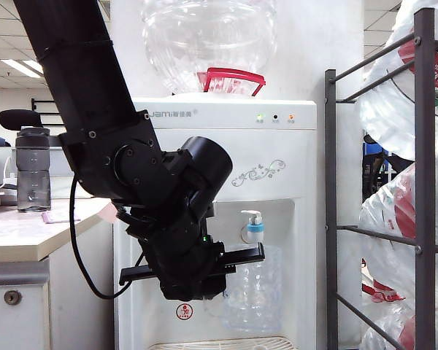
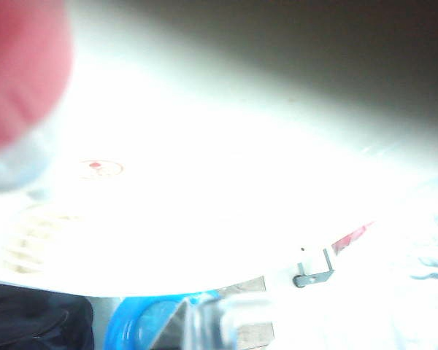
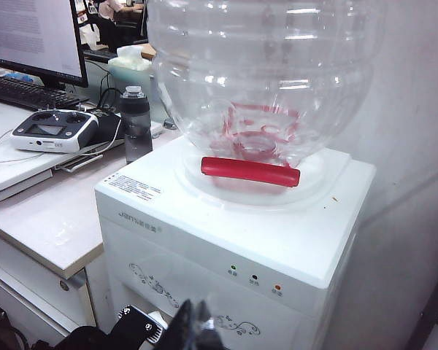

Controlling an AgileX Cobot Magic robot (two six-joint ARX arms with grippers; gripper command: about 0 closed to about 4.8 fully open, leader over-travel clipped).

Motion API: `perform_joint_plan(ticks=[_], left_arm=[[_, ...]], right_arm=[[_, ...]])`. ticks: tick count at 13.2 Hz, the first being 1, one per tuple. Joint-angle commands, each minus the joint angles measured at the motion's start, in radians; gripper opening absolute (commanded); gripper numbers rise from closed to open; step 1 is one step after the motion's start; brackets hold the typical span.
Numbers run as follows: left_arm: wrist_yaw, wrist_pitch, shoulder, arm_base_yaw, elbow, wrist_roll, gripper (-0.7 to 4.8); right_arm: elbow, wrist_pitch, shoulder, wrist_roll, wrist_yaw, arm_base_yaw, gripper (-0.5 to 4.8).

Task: Pick up the plastic mug from the left desk, go to the cold water outlet of the water dispenser, press the vertical switch to get some water, then put the mug back on the desk.

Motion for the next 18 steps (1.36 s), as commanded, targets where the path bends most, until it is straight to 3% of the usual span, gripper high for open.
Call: perform_joint_plan(ticks=[1,4,5,11,14,18], left_arm=[[0.023,-0.021,0.005,0.014,0.006,-0.015,-0.06],[0.028,-0.039,0.005,0.025,0.007,-0.014,-0.06],[0.042,-0.125,0.019,0.029,0.048,-0.014,-0.06],[0.041,-0.071,0.023,0.014,0.040,-0.014,-0.06],[0.026,0.035,-0.013,-0.003,-0.044,-0.019,-0.06],[0.030,0.031,-0.013,-0.002,-0.038,-0.020,-0.06]], right_arm=[[0.008,0.020,-0.003,-0.003,-0.002,0.001,-0.05],[0.008,0.026,-0.003,-0.003,-0.002,0.001,-0.05],[0.008,0.027,-0.003,-0.003,-0.002,0.001,-0.05],[0.008,0.026,-0.003,-0.003,-0.002,0.001,-0.05],[0.008,0.026,-0.003,-0.003,-0.002,0.001,-0.05],[0.008,0.027,-0.003,-0.003,-0.002,0.001,-0.05]])
